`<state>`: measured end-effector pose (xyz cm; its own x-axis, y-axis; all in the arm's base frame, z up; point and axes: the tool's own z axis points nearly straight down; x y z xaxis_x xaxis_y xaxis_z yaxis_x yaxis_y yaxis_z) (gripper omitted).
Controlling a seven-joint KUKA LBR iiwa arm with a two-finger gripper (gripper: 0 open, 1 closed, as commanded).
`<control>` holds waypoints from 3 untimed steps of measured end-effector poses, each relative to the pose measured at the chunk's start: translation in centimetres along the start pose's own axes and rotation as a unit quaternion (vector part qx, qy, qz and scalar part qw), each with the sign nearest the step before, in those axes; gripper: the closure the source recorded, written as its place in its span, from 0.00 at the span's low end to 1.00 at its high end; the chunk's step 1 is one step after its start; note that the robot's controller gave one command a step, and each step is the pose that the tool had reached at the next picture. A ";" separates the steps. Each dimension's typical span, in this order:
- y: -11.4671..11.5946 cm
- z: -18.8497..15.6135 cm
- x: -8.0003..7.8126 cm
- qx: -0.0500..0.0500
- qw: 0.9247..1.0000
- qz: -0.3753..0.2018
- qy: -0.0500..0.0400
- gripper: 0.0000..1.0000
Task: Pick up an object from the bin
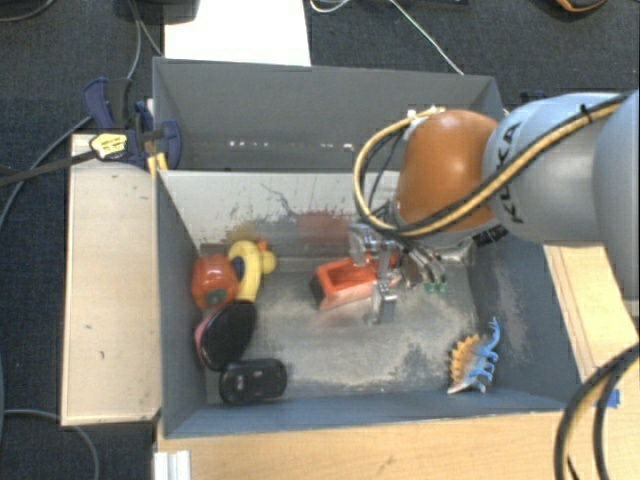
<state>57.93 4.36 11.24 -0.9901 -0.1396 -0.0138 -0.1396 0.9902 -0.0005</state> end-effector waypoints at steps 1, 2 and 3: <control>1.9 0.8 -0.9 0.002 0.999 -0.047 -0.005 0.00; 1.1 0.9 -0.5 -0.001 0.999 -0.039 -0.010 0.00; 1.4 2.3 -1.8 0.003 0.992 -0.125 -0.022 1.00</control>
Offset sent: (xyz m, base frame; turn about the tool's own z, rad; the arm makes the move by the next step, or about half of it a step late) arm 0.0012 0.0205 -0.0424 -0.0730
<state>59.56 5.99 8.98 -0.9226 -0.3816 -0.0559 -0.3813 0.9243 -0.0159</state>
